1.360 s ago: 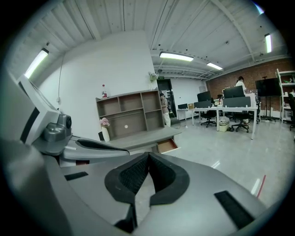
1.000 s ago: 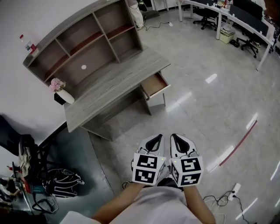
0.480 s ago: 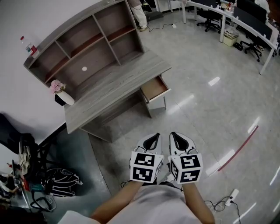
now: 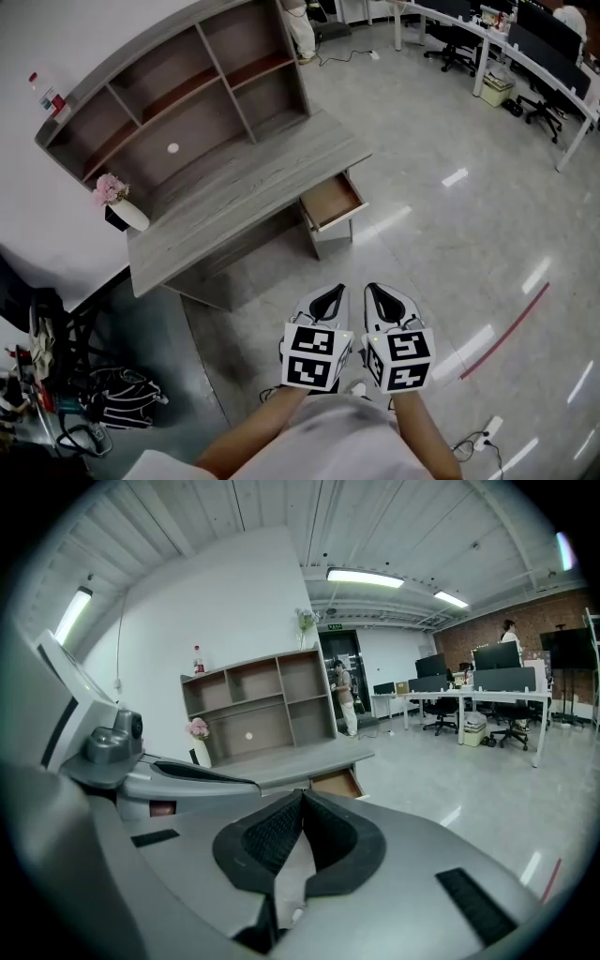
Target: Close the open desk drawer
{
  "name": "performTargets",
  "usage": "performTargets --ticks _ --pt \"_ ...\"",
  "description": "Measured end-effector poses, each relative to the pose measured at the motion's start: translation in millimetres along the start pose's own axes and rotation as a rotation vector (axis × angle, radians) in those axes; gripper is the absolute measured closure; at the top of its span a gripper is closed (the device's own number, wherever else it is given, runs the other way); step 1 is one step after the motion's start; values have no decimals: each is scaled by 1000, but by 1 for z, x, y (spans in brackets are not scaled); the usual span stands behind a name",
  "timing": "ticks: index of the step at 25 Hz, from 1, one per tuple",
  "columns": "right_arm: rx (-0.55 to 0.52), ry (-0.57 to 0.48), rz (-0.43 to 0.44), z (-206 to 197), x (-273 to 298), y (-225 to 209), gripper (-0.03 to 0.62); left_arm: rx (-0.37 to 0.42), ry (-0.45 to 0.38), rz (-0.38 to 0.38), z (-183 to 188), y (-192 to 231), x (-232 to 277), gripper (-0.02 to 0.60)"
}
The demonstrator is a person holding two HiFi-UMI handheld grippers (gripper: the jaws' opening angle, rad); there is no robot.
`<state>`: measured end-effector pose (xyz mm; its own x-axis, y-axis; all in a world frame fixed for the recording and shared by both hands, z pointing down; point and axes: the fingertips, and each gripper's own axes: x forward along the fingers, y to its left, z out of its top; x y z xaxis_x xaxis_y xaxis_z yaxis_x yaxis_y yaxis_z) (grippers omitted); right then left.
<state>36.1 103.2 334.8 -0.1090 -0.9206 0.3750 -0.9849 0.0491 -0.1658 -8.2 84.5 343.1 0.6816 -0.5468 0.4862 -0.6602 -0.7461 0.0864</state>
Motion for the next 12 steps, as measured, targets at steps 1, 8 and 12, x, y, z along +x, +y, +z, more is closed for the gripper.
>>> performTargets --ticks 1,8,12 --pt "4 4 -2 2 8 -2 592 -2 3 -4 3 6 7 577" --pt "30 39 -32 14 78 -24 594 1 24 -31 25 50 64 577" --pt "49 53 -50 21 120 -35 594 2 44 -52 36 77 99 577"
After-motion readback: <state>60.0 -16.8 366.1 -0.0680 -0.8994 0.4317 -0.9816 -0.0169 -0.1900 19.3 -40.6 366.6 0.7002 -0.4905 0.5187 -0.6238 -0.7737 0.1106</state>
